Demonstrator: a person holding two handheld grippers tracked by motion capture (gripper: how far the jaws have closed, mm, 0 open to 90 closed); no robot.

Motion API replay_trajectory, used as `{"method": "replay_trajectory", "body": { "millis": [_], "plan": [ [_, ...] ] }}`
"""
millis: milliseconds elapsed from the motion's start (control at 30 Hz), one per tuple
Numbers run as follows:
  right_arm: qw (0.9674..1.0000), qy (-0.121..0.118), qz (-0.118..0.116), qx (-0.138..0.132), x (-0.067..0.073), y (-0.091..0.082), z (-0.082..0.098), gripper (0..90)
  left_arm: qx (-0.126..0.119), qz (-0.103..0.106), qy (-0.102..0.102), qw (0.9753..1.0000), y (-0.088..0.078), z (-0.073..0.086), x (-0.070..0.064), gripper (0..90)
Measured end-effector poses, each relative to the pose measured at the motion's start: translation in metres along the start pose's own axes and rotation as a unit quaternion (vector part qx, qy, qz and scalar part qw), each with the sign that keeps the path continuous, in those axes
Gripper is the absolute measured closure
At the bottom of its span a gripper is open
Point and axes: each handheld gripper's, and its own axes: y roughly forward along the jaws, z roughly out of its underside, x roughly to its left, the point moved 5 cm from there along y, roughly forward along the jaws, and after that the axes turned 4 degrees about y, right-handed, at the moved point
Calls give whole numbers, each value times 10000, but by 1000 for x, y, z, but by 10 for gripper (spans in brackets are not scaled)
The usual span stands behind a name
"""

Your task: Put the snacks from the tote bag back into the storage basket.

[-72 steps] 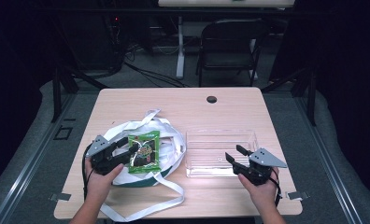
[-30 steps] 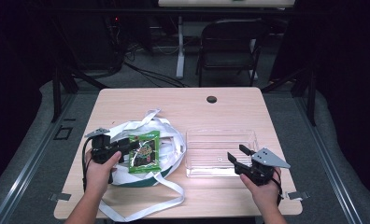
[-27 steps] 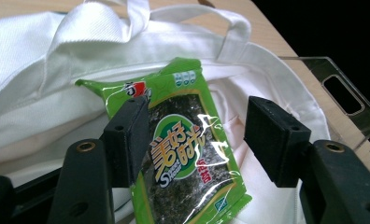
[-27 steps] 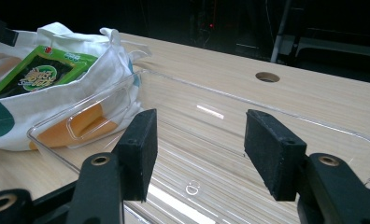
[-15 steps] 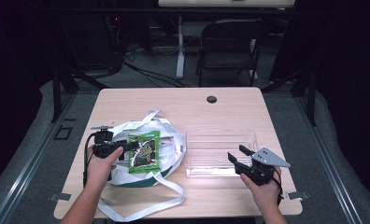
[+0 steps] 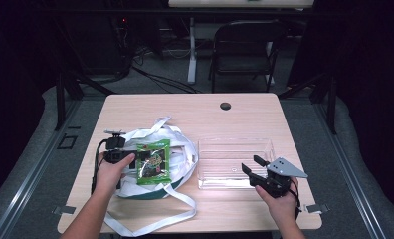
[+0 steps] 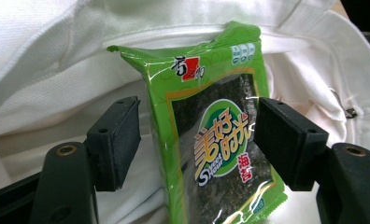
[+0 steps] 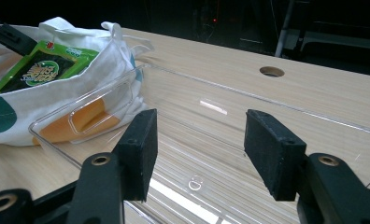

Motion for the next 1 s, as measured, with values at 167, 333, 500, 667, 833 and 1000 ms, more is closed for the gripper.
{"method": "replay_trajectory", "body": {
  "millis": [167, 333, 500, 667, 833, 1000],
  "plan": [
    [10000, -4, -13, 16, 0, 0, 0, 442, 173, 94, -53, 9998, 8, 0, 1, 319],
    [10000, -4, -47, 5, 1, 0, 0, 442, 225, 205, -178, 9994, 14, 0, 0, 319],
    [10000, -9, -51, 23, 1, 0, 0, 443, 341, 236, -165, 9990, 20, 2, -1, 320],
    [10000, -7, -69, 13, 1, 0, 0, 442, 394, 310, -212, 9985, 24, 3, 0, 322],
    [10000, -15, -78, 23, 1, 0, 0, 442, 478, 412, -236, 9977, 28, 5, 2, 329],
    [10000, 2, -78, 15, 2, 1, 1, 442, 579, 435, -213, 9971, 30, 7, 0, 334]
  ]
}}
